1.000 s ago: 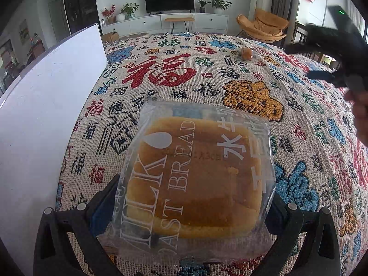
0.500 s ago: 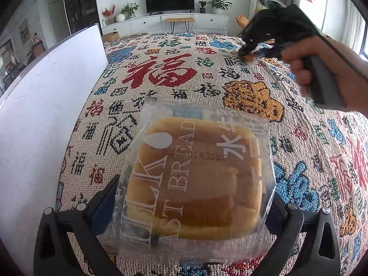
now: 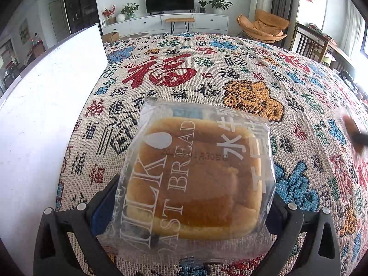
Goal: Organize snacks
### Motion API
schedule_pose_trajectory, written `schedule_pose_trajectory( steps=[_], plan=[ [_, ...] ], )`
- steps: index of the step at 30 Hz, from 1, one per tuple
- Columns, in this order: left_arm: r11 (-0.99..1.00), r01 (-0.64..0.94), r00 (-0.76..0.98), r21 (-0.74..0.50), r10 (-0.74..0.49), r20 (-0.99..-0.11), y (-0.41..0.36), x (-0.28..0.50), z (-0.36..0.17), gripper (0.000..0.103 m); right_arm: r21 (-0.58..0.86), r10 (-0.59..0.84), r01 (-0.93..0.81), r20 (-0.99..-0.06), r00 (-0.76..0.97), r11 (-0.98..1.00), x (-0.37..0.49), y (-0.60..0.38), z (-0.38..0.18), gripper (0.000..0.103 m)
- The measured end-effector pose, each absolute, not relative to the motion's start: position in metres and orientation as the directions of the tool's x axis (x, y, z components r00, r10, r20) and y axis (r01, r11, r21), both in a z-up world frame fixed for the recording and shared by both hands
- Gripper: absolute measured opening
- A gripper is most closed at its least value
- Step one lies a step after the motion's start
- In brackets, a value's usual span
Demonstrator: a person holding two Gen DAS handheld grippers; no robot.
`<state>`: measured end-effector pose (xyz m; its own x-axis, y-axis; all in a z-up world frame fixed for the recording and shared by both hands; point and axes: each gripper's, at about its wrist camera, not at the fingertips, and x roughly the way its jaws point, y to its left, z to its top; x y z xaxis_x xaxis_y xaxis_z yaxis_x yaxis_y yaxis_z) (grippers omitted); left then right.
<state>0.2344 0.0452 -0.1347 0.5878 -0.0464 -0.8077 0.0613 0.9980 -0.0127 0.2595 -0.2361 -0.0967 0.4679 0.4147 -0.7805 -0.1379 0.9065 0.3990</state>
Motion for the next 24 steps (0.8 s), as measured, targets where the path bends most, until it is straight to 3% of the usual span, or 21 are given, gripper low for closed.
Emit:
schedule_pose_trajectory(
  steps=[6,11,12,13,15,16,20,24],
  plan=[
    [0.998,0.061,0.588,-0.013,-0.046,-0.807,0.045,0.234,-0.135,0.103,0.170,0.238,-0.173,-0.804,0.545,0.970,0.201,-0.233,-0.115,0.024],
    [0.998,0.061,0.588,-0.013,-0.046,-0.807,0.045,0.234,-0.135,0.103,0.124,0.185,-0.140,-0.758,0.626,0.982,0.194,-0.235,-0.119,0.031],
    [0.998,0.061,0.588,-0.013,-0.046,-0.807,0.045,0.234,-0.135,0.103,0.117,0.176,-0.135,-0.758,0.628,0.984,0.193,-0.235,-0.118,0.037],
    [0.998,0.061,0.589,-0.013,-0.046,-0.807,0.045,0.234,-0.135,0.103,0.106,0.166,-0.131,-0.760,0.628,0.986,0.193,-0.235,-0.118,0.053],
    [0.998,0.061,0.589,-0.013,-0.046,-0.807,0.045,0.234,-0.135,0.103,0.096,0.178,-0.165,-0.766,0.618,0.982,0.193,-0.225,-0.120,0.070],
    [0.998,0.061,0.589,-0.013,-0.046,-0.807,0.045,0.234,-0.135,0.103,0.067,0.165,-0.181,-0.774,0.612,0.981,0.193,-0.218,-0.120,0.075],
    [0.998,0.061,0.589,-0.013,-0.047,-0.807,0.045,0.234,-0.135,0.103,-0.113,0.019,-0.169,-0.776,0.630,0.979,0.192,-0.194,-0.122,0.087],
    [0.998,0.061,0.589,-0.013,-0.046,-0.807,0.045,0.234,-0.135,0.103,-0.071,0.048,-0.166,-0.785,0.617,0.984,0.196,-0.202,-0.122,0.087]
  ],
)
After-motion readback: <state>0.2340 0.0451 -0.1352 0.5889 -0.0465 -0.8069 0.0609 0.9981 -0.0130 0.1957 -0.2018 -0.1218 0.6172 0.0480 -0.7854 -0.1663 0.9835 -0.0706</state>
